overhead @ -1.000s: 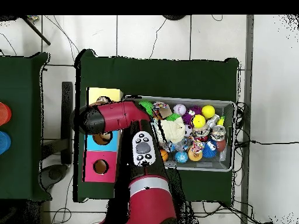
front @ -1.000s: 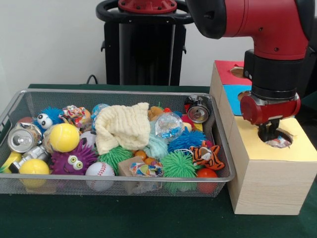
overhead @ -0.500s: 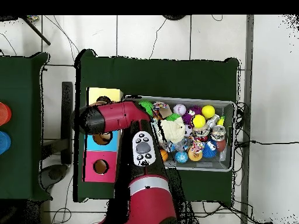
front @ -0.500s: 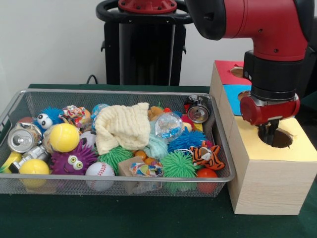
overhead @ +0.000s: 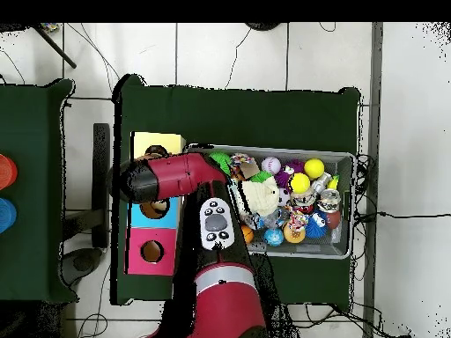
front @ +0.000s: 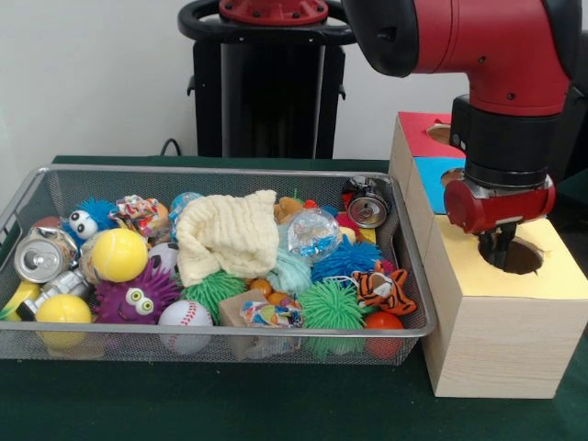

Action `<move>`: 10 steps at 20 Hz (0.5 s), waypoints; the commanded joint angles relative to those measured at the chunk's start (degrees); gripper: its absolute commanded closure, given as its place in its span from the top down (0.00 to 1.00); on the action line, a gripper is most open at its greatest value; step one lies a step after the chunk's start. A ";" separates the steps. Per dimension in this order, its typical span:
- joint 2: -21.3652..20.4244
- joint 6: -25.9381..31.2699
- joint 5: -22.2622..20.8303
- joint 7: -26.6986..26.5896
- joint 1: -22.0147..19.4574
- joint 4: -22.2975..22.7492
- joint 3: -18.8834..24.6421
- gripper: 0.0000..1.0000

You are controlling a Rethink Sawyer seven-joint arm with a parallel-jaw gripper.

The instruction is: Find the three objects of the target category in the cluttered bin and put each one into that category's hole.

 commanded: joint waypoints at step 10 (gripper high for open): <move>-5.53 4.71 -1.18 2.38 0.65 0.65 2.50 0.00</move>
